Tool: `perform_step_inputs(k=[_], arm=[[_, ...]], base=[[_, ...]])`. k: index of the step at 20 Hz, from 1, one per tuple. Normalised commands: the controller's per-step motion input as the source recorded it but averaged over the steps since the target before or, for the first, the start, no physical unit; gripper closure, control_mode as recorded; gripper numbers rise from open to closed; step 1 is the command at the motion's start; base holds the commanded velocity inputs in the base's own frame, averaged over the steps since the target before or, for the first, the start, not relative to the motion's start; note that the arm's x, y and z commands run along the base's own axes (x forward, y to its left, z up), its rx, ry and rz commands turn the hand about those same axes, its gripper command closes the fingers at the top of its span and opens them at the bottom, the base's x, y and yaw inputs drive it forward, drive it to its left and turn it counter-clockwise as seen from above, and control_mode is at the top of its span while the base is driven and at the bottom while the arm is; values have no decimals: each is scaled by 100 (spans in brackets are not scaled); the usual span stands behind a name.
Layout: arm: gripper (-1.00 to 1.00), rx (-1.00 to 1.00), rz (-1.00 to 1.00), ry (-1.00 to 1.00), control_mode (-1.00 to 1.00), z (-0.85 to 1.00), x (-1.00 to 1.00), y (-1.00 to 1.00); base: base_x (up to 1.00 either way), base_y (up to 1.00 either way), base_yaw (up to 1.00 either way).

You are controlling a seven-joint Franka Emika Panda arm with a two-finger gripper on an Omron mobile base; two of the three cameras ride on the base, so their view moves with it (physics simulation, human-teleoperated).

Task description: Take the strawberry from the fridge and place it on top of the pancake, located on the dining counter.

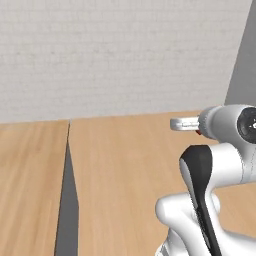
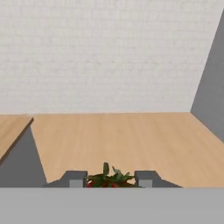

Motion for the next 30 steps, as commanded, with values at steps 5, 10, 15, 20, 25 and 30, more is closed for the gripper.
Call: perform_step_inputs(k=[5, 10, 15, 20, 25, 30], arm=[[100, 0, 0, 0, 100, 0, 0, 0], [100, 0, 0, 0, 100, 0, 0, 0], [100, 0, 0, 0, 100, 0, 0, 0], [100, 0, 0, 0, 100, 0, 0, 0], [100, 0, 0, 0, 100, 0, 0, 0], [100, 0, 0, 0, 100, 0, 0, 0]], base=[[100, -59, 7], [100, -51, 23], [100, -46, 31], [100, -40, 35], [100, -34, 45], [100, -31, 53]])
